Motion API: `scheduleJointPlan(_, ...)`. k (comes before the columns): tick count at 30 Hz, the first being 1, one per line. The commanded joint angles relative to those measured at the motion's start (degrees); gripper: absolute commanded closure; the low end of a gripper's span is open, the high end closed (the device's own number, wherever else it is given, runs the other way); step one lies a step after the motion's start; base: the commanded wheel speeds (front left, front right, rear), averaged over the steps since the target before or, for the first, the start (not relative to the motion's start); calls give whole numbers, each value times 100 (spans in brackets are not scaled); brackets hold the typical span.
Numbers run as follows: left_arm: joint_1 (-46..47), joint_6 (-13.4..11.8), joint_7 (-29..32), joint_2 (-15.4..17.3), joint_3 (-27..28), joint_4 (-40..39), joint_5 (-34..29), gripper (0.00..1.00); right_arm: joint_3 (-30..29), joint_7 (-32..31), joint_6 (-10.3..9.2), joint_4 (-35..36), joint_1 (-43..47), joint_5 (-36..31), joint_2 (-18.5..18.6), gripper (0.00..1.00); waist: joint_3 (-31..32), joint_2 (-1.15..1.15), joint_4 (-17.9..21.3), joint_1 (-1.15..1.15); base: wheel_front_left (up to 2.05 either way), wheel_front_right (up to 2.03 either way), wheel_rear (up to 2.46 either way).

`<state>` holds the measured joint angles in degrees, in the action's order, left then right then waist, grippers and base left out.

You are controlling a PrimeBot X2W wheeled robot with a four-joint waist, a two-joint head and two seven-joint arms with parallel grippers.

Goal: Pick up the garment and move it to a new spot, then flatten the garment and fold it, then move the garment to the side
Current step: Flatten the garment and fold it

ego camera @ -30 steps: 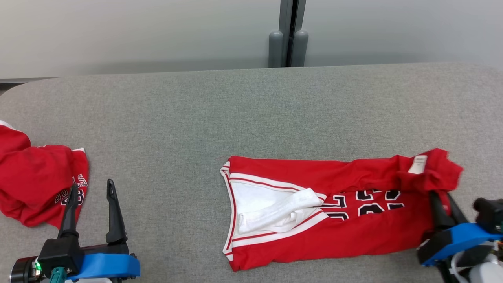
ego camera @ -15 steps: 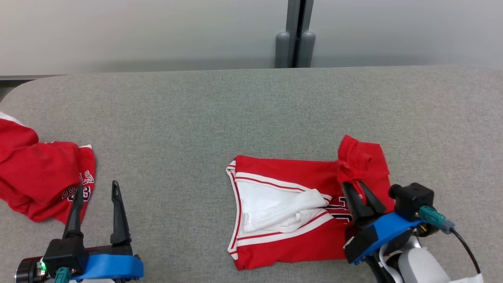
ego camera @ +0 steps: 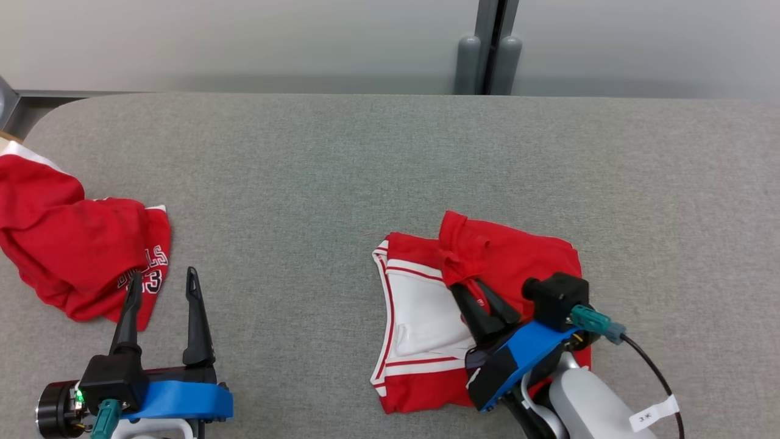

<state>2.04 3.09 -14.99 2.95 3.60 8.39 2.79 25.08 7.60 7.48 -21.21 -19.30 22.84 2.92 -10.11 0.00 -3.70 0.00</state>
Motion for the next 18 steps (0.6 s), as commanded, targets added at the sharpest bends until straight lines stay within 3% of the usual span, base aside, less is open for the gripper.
scheduleJointPlan(1,92,25,-26,-2,-21,23,13,0,141,64,3,-87,-128,96,-3,100,-31,0,-49,0,0,0,0)
scheduleJointPlan(6,151,10,-26,-3,-59,56,30,0,495,240,3,-449,-328,450,0,100,-58,0,-122,0,0,0,0)
scheduleJointPlan(7,158,10,-26,-4,-60,65,39,0,549,263,3,-547,-369,473,1,68,-64,0,-129,0,0,0,0)
scheduleJointPlan(8,169,12,-26,-4,-64,74,49,0,622,257,3,-659,-407,496,0,0,-67,0,-133,0,0,0,0)
scheduleJointPlan(14,169,-2,-26,-6,-44,101,68,0,683,504,3,-949,-589,510,1,0,-41,0,-78,0,0,0,0)
scheduleJointPlan(18,128,7,-26,-3,-55,110,71,0,436,666,3,-1021,-624,132,1,0,22,0,34,0,0,0,0)
